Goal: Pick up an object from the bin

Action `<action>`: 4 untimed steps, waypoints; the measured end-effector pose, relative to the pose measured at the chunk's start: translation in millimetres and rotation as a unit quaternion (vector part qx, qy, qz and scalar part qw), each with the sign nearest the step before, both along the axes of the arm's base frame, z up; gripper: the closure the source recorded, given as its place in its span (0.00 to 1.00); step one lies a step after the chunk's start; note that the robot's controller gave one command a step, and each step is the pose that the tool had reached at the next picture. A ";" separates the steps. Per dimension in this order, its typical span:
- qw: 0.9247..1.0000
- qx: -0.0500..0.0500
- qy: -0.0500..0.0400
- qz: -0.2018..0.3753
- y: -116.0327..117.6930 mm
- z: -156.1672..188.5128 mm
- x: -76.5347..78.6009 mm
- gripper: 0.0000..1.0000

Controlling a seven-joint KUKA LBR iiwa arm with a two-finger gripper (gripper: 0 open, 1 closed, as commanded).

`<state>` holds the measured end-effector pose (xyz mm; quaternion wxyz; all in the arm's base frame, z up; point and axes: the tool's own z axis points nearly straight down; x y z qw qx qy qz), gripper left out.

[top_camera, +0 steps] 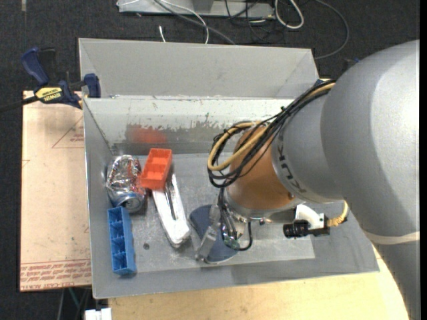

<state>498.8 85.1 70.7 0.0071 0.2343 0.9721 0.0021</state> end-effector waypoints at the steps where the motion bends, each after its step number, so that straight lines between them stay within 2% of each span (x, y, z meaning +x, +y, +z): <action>1: 1.000 0.000 0.006 0.030 -21.2 0.2 -15.7 1.00; 2: 1.000 0.000 0.006 0.031 -21.2 0.1 -15.7 1.00; 4: 0.999 0.000 0.006 0.031 -21.3 26.4 -15.7 1.00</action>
Offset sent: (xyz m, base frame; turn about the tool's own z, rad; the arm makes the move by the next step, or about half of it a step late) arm 0.0000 0.0000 0.0000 0.0000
